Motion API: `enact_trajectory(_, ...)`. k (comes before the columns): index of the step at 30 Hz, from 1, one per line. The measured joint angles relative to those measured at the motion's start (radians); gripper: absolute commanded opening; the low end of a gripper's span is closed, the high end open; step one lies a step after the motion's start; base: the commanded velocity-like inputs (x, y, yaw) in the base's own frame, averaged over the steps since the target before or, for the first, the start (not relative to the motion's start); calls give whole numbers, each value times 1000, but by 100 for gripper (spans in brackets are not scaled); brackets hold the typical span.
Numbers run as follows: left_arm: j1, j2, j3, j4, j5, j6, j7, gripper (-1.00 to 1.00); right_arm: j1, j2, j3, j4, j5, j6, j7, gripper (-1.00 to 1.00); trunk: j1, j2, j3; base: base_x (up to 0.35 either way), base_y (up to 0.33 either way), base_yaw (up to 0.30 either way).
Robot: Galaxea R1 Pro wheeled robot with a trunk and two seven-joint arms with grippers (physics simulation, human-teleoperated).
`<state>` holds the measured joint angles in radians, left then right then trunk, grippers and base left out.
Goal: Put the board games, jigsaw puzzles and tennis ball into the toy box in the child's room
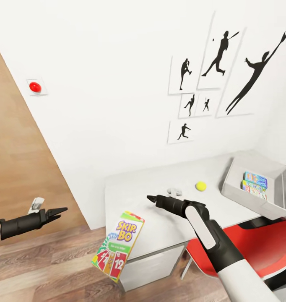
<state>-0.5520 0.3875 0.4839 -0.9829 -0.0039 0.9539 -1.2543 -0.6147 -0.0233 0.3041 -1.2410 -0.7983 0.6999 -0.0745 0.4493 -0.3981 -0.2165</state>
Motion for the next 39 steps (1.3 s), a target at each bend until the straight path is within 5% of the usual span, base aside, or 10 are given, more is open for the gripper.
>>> enact_trajectory(3, -1, -1, 1, 0, 0, 0, 47, 100, 6, -1, 0, -14, -1, 0, 1, 100, 0, 0, 4, 0, 0, -174)
enact_trajectory(10, -7, -1, 4, 71, 6, -6, 289, 100, 27, 0, 3, -106, -6, 6, 1, 100, 0, 0, 13, 0, 0, -162)
enact_trajectory(18, -14, -3, 5, 214, 10, -118, 460, 100, 57, 16, 8, -163, -10, 56, -1, 100, 0, 0, 20, 0, 0, -42)
enact_trajectory(24, -14, -6, 5, 263, 11, -146, 496, 100, 59, 17, 10, -175, -9, 68, -2, 100, 0, 0, 21, 0, 0, -3)
enact_trajectory(30, -16, 1, 1, 516, 17, -315, 499, 100, 59, 20, 41, -176, -9, 68, -3, 100, 0, 0, 21, 0, 0, 0)
enact_trajectory(39, -18, 1, 2, 584, 30, -372, 481, 100, 59, 20, 48, -175, -9, 65, -3, 100, 0, 0, 21, 0, 0, 0)
